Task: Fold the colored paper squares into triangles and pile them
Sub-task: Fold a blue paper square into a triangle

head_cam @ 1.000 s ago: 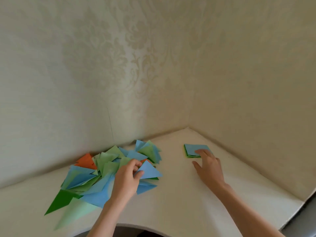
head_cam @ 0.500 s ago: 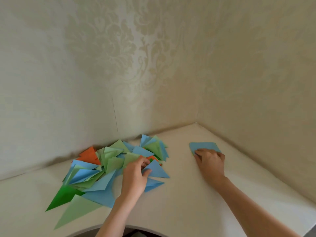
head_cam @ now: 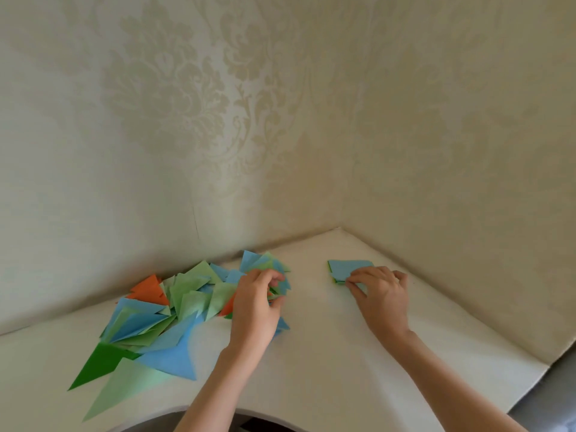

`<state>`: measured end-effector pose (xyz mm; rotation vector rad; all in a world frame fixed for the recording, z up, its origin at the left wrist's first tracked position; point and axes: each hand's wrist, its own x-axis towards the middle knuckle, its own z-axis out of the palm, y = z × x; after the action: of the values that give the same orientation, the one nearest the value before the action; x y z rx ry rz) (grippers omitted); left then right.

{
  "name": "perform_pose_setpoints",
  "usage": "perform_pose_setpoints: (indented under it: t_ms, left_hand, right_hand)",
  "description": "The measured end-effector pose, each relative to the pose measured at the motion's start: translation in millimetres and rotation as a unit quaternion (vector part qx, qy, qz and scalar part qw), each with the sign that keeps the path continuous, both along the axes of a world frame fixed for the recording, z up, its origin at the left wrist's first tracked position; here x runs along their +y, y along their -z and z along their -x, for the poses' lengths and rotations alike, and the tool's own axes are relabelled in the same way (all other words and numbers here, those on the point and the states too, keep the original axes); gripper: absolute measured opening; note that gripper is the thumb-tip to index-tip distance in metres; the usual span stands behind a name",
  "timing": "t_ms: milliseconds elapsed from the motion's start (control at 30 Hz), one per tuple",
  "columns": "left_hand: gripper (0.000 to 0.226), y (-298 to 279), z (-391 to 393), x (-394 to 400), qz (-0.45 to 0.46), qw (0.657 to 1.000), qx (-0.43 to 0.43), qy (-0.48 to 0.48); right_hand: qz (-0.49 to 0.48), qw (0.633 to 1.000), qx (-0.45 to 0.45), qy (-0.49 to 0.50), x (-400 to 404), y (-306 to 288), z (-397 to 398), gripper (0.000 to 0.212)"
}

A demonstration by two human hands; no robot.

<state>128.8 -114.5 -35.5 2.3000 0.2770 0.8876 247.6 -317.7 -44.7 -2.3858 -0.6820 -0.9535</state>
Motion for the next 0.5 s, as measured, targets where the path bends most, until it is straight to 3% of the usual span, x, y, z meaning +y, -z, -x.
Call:
perform_pose_setpoints:
  t_ms: [100, 267, 433, 500]
  left_hand:
    - [0.032, 1, -13, -30, 0.015, 0.998, -0.006, 0.068]
    - [0.04, 27, -31, -70, -0.06, 0.975, 0.092, 0.191]
    - [0.04, 46, -38, -80, -0.05, 0.965, 0.139, 0.218]
    - [0.037, 47, -39, -80, -0.049, 0.966, 0.132, 0.215]
  right_hand:
    - [0.005, 1.0, 0.017, -0.016, -18, 5, 16, 0.018]
    - [0.036, 0.996, 0.08, -0.024, -35, 24, 34, 0.005]
    - [0.074, 0.979, 0.186, -0.041, -40, 32, 35, 0.012]
    - [0.039, 0.972, 0.22, -0.066, -42, 33, 33, 0.015]
